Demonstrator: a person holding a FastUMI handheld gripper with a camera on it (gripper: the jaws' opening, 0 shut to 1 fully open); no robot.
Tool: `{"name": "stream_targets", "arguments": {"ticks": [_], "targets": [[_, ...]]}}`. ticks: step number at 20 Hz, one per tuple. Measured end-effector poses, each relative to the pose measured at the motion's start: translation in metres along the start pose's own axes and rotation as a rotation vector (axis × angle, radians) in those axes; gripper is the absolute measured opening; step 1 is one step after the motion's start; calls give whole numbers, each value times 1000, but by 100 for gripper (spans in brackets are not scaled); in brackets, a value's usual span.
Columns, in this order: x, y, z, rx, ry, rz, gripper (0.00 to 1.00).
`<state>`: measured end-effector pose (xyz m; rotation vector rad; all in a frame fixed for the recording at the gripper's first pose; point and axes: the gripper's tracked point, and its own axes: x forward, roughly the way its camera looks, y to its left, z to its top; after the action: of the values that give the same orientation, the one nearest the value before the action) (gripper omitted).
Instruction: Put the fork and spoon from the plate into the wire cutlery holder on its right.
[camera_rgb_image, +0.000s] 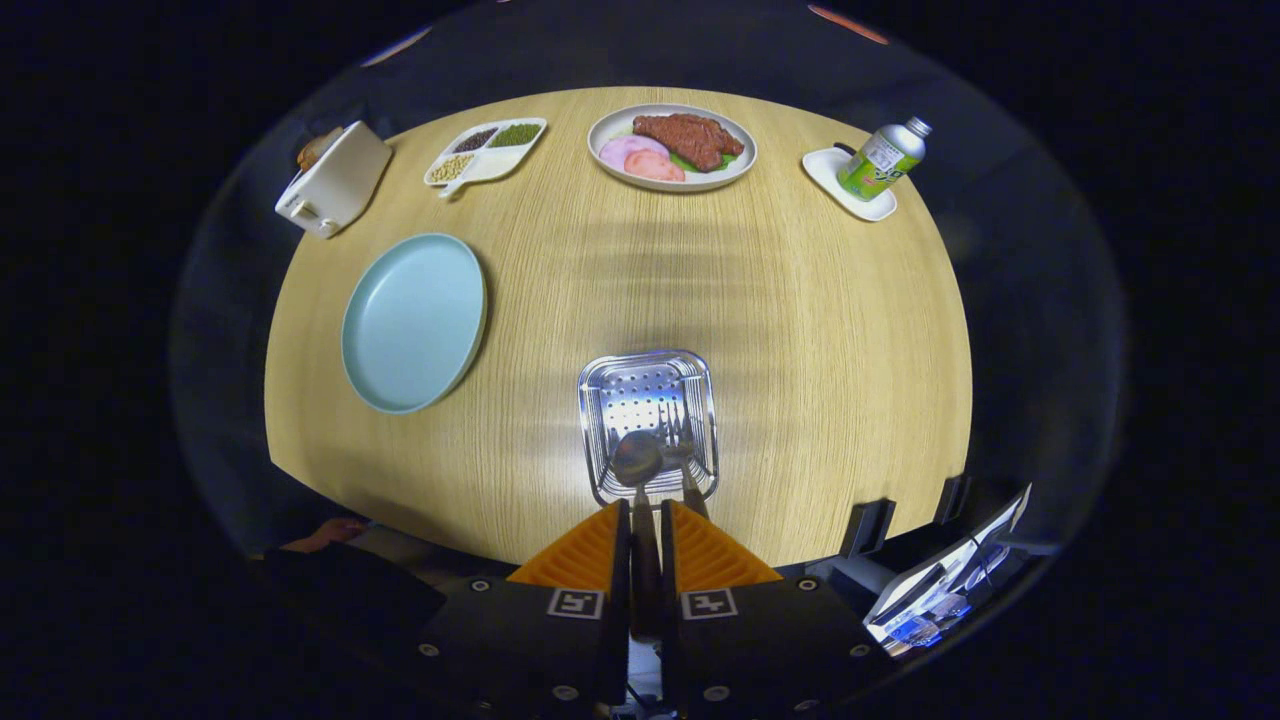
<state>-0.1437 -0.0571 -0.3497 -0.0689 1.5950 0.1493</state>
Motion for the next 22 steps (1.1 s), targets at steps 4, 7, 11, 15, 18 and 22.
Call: {"name": "stream_targets", "arguments": {"ticks": [4, 7, 11, 15, 18, 22], "targets": [[-20, 2, 36, 51, -163, 45, 15], [-51, 9, 71, 124, -342, 114, 23], [-118, 10, 124, 147, -664, 187, 26], [-201, 6, 162, 115, -994, 196, 42], [-259, -1, 174, 67, -1209, 143, 66], [-310, -7, 181, 83, -1393, 155, 87]]}}
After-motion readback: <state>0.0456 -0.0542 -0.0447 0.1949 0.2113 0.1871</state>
